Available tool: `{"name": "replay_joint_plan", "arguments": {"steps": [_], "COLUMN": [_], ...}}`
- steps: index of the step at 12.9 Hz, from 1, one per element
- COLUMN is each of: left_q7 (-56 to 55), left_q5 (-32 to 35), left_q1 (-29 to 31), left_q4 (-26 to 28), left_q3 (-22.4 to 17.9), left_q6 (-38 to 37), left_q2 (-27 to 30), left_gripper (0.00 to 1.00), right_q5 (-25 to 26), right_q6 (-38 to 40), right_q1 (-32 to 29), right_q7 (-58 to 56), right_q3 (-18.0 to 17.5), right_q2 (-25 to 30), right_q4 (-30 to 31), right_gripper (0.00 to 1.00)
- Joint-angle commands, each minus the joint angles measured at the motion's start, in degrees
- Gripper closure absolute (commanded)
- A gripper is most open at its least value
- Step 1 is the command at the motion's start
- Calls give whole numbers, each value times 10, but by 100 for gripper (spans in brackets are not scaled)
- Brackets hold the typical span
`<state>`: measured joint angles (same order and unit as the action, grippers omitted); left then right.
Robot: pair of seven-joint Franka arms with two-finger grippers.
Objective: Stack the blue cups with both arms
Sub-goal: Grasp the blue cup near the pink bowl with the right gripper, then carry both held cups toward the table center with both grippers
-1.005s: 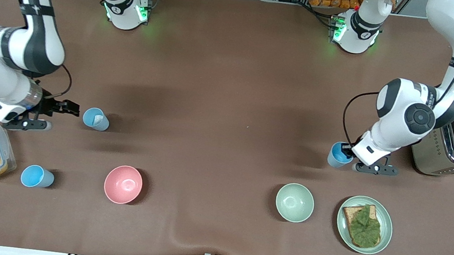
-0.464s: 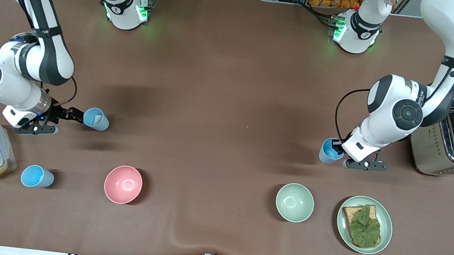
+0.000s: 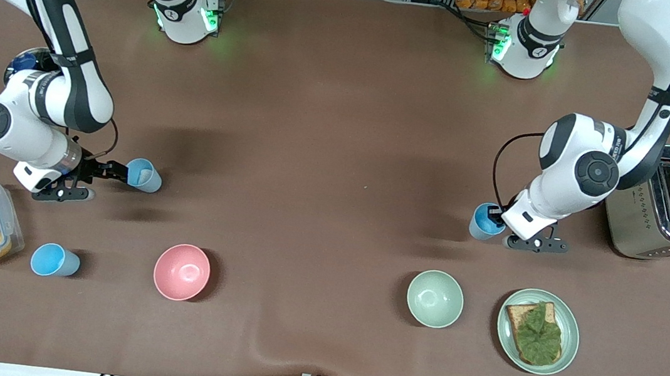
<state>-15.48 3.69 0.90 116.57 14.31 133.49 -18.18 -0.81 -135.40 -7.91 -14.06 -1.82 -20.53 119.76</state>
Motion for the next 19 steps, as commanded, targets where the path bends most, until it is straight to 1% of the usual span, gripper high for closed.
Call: {"name": "replay_joint_plan", "arguments": {"steps": [1, 3, 6, 9, 12, 13, 15, 16, 17, 18, 19], "left_q7": [-10, -10, -9, -8, -8, -8, -8, -8, -8, -8, -7], "left_q5": [4, 4, 4, 4, 4, 4, 4, 4, 4, 4, 4], "left_q1": [1, 1, 1, 2, 2, 2, 2, 2, 2, 2, 2], "left_q4": [0, 0, 0, 0, -1, -1, -1, -1, -1, -1, -1], "left_q3": [2, 2, 2, 2, 2, 2, 2, 2, 2, 2, 2], "left_q6": [-4, -4, -4, -3, -3, -3, -3, -3, -3, -3, -3], "left_q2": [3, 2, 0, -1, -2, -3, -4, -4, -4, -4, -4], "left_gripper": [100, 100, 100, 100, 100, 100, 100, 100, 100, 100, 100], "right_q5": [-6, -6, -6, -6, -6, -6, -6, -6, -6, -6, -7], "right_q6": [15, 22, 63, 42, -6, -13, -24, -22, -18, -14, -1], "right_q1": [1, 1, 12, 14, 13, 12, 15, 16, 17, 19, 19], "right_q7": [0, -2, -2, -3, -7, -7, -4, -3, -1, 2, 9], "right_q3": [-6, -6, -6, -6, -5, -6, -6, -6, -6, -6, -6], "right_q2": [18, 21, 47, 38, 15, 8, -1, -3, -3, -1, 2], "right_q4": [15, 14, 13, 18, 28, 26, 28, 28, 29, 31, 31], "right_gripper": [0, 0, 0, 0, 0, 1, 16, 32, 52, 76, 98]}}
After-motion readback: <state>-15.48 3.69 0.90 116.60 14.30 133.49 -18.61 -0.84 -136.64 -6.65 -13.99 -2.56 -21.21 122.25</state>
